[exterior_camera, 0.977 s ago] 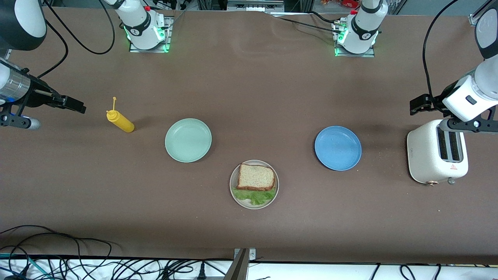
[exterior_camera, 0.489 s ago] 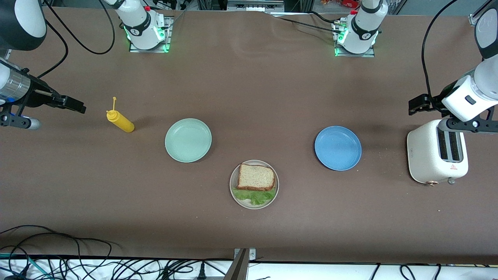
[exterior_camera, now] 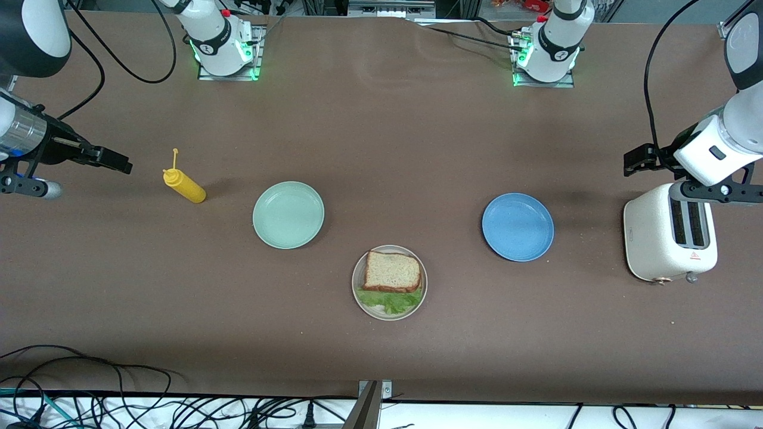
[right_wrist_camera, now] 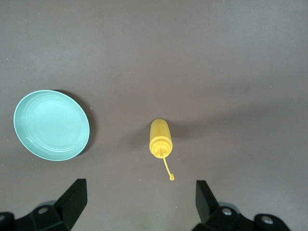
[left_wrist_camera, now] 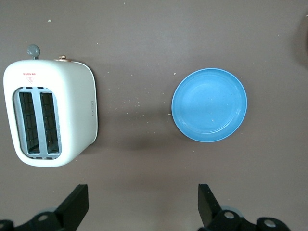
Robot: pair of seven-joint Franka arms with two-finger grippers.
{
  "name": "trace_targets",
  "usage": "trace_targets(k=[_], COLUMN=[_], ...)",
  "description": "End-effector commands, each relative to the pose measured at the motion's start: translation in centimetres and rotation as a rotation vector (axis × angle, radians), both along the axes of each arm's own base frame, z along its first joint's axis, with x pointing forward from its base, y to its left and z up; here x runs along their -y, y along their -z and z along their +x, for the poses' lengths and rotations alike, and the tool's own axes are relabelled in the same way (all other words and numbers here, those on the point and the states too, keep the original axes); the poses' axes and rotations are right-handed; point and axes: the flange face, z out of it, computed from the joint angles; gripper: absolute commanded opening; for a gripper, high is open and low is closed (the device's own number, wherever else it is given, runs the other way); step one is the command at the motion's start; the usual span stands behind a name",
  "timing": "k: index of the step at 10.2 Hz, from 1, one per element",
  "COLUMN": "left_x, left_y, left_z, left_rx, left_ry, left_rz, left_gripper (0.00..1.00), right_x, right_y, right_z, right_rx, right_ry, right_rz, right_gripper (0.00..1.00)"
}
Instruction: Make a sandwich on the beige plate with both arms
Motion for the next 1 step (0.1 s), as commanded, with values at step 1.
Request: trace_targets(k=[1], left_x=[-0.1], left_y=[-0.53], left_z=[0.35], left_rx=[-0.006], left_ry=[-0.004], left_rz=[-0.021], left_gripper=[1.0], right_x=[-0.04], right_y=[-0.44], right_z=[0.28], right_rx=[0.001], right_ry=[0.005], right_rz=[0.02], right_gripper=[1.0])
